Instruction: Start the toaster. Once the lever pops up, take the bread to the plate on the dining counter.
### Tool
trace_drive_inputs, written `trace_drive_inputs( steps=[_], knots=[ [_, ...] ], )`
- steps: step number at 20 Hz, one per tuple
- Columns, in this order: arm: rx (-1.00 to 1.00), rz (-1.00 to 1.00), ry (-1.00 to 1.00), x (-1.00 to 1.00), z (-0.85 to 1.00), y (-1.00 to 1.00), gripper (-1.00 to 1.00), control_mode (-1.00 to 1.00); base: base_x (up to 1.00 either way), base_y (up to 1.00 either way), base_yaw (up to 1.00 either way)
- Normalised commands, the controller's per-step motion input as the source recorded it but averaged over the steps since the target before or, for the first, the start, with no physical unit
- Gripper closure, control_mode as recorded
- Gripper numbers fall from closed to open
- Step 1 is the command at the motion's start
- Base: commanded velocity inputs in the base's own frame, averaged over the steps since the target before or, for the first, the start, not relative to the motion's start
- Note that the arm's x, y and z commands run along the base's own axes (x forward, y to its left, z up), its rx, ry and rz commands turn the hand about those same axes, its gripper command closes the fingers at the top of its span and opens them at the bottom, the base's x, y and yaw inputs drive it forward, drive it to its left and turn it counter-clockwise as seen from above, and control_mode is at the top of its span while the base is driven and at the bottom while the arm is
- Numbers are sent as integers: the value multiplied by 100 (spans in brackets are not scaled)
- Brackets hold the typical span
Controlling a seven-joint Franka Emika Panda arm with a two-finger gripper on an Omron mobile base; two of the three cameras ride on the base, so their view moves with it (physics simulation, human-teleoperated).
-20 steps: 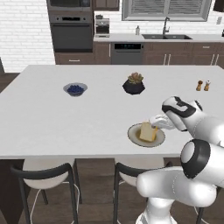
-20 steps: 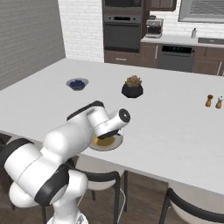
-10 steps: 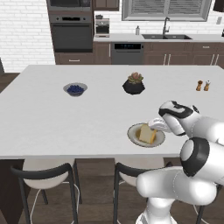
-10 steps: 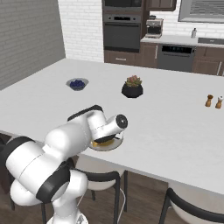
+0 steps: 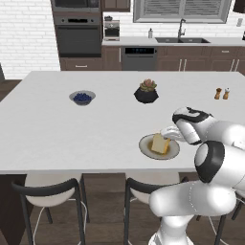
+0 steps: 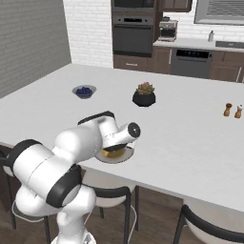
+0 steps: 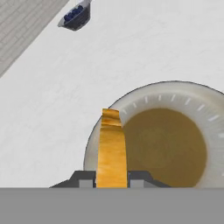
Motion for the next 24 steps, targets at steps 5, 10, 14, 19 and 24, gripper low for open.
trace_drive_inputs(
  steps=[5,10,14,19,24],
  knots=[
    [0,0,-7,-5,-17,0,-100,-100,0,0,0],
    [0,0,-7,-3,0,-4,-100,-100,0,0,0],
    [-2,0,-1,7,0,-13,-100,-100,0,0,0],
    [-7,0,0,14,0,-34,-100,-100,0,0,0],
    [-10,0,0,18,0,-45,-100,-100,0,0,0]
  ],
)
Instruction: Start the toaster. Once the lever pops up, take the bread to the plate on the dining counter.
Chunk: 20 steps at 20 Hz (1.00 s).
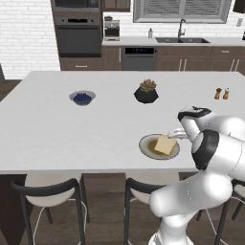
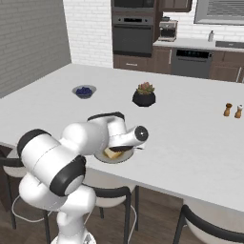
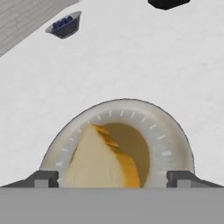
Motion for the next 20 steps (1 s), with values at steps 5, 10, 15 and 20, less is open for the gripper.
trace_drive_inputs(
  steps=[5,10,15,20],
  knots=[
    [-14,0,-2,8,0,-21,-100,-100,0,0,0],
    [-14,0,-4,0,0,-16,-100,-100,0,0,0],
    [-7,0,-8,-45,24,-5,-100,-100,0,0,0],
    [-9,-12,-1,-100,44,0,-100,-100,0,0,0]
  ],
)
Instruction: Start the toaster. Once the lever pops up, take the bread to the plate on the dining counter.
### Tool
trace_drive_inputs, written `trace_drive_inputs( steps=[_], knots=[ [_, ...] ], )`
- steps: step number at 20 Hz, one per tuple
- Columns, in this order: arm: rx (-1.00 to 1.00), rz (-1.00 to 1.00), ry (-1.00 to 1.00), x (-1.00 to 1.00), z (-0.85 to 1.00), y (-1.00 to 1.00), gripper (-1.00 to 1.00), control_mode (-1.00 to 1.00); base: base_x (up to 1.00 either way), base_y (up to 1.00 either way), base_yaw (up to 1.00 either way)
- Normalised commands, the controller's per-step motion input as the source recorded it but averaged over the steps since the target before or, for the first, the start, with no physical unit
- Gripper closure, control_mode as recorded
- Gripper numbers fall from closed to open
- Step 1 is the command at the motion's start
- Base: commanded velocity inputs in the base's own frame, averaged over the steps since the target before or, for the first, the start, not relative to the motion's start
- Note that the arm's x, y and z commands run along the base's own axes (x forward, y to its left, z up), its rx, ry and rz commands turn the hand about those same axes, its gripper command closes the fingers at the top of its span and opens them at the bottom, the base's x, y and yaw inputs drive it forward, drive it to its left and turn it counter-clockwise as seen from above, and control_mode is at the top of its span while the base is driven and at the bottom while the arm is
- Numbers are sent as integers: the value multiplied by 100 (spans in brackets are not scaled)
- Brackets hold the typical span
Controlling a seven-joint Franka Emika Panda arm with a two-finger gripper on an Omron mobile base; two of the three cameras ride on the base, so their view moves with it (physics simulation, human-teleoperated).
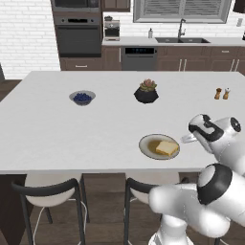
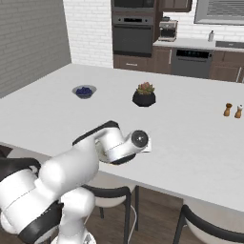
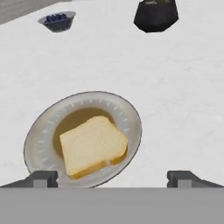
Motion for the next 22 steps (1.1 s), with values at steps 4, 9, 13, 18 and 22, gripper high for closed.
trace_drive_inputs(
  steps=[4,9,13,18,22],
  knots=[
    [-12,-21,0,-100,54,0,-100,-100,0,0,0],
    [-5,-17,17,-93,69,0,-100,-100,0,0,0],
    [0,-21,4,-100,41,0,-100,-100,0,0,0],
    [0,-13,-13,-100,13,13,-100,-100,0,0,0],
    [0,0,-10,-100,4,55,-100,-100,0,0,0]
  ],
)
